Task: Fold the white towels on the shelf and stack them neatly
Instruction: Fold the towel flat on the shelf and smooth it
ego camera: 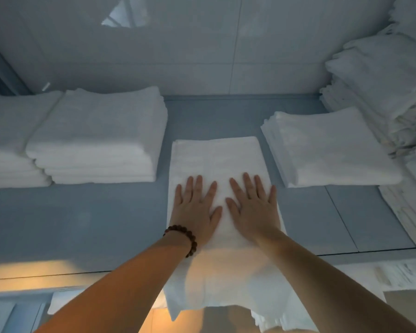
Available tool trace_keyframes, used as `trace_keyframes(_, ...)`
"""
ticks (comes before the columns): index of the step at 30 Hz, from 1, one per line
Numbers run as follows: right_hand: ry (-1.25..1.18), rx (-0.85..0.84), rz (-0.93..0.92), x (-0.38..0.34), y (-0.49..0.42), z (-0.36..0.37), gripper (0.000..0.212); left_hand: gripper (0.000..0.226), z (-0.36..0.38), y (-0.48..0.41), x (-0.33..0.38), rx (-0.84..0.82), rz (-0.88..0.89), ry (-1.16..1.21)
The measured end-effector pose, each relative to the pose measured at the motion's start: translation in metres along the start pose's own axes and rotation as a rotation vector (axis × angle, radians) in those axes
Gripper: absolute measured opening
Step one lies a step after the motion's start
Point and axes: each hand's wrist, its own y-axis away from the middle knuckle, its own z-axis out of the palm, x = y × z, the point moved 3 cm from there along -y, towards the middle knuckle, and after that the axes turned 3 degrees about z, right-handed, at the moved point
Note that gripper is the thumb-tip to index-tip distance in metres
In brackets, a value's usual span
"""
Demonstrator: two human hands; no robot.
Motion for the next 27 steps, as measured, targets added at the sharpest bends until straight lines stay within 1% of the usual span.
trace_keyframes(7,0.017,0.001,-0.003,0.001,-0.074,0.001,0.058,0.071,0.001,-0.066,-0.023,0.002,0.001,-0.017)
trace_keyframes(11,0.021,-0.045,-0.025,0.000,-0.094,-0.005,0.057,0.064,-0.006,-0.086,-0.028,-0.070,-0.007,-0.012)
trace_keyframes(14,-0.024,-0.048,-0.019,-0.003,-0.079,-0.013,0.056,0.060,-0.016,-0.079,-0.024,-0.152,-0.019,0.034)
trace_keyframes(16,-0.057,-0.020,-0.017,-0.007,-0.054,-0.013,0.054,0.060,-0.017,-0.058,-0.016,-0.170,-0.017,0.047)
trace_keyframes(19,-0.071,-0.043,-0.056,-0.015,-0.008,-0.001,0.054,0.060,-0.007,-0.015,0.001,-0.187,-0.035,0.092)
trace_keyframes(22,-0.005,-0.039,-0.083,-0.011,0.009,0.007,0.056,0.060,-0.003,0.006,0.003,-0.134,-0.044,0.046)
trace_keyframes(24,0.013,-0.021,-0.054,0.000,0.009,0.004,0.057,0.060,-0.005,0.009,-0.008,-0.101,-0.054,0.028)
trace_keyframes(27,0.023,-0.034,0.023,0.020,0.011,0.001,0.055,0.060,-0.007,0.016,-0.031,-0.132,-0.110,0.000)
